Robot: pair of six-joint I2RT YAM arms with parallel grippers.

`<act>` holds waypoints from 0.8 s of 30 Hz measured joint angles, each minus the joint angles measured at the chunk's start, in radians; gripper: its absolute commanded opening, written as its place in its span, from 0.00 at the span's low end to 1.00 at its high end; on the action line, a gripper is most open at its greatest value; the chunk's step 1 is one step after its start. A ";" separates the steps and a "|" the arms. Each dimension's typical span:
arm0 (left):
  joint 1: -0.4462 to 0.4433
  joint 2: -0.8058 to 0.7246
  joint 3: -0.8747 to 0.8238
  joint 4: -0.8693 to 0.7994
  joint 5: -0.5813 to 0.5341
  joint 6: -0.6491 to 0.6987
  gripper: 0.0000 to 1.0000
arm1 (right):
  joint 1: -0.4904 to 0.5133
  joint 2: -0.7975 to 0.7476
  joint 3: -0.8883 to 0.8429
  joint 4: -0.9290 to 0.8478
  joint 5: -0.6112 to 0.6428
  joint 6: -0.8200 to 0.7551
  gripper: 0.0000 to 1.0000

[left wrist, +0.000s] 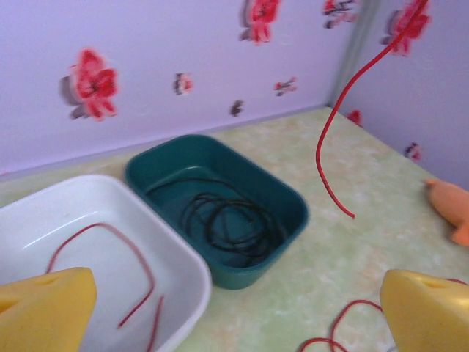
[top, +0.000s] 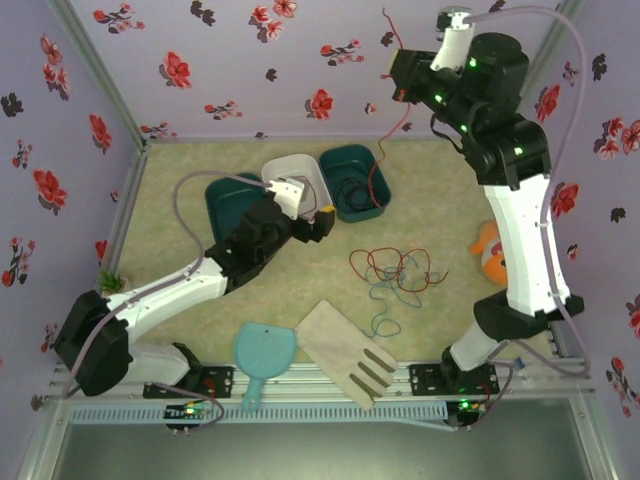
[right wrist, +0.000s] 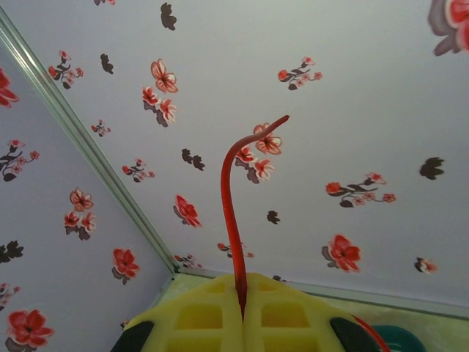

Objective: Untangle the cables

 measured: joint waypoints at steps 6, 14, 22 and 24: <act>0.058 -0.063 -0.019 -0.082 -0.053 -0.058 1.00 | 0.002 0.122 0.062 0.074 -0.051 0.043 0.00; 0.136 -0.094 -0.048 -0.162 -0.071 -0.090 1.00 | 0.036 0.301 0.136 0.174 -0.113 0.112 0.00; 0.150 -0.121 -0.070 -0.187 -0.073 -0.117 1.00 | 0.082 0.433 0.142 0.204 -0.135 0.145 0.00; 0.151 -0.121 -0.070 -0.187 -0.073 -0.120 1.00 | 0.088 0.457 0.142 0.203 -0.135 0.148 0.00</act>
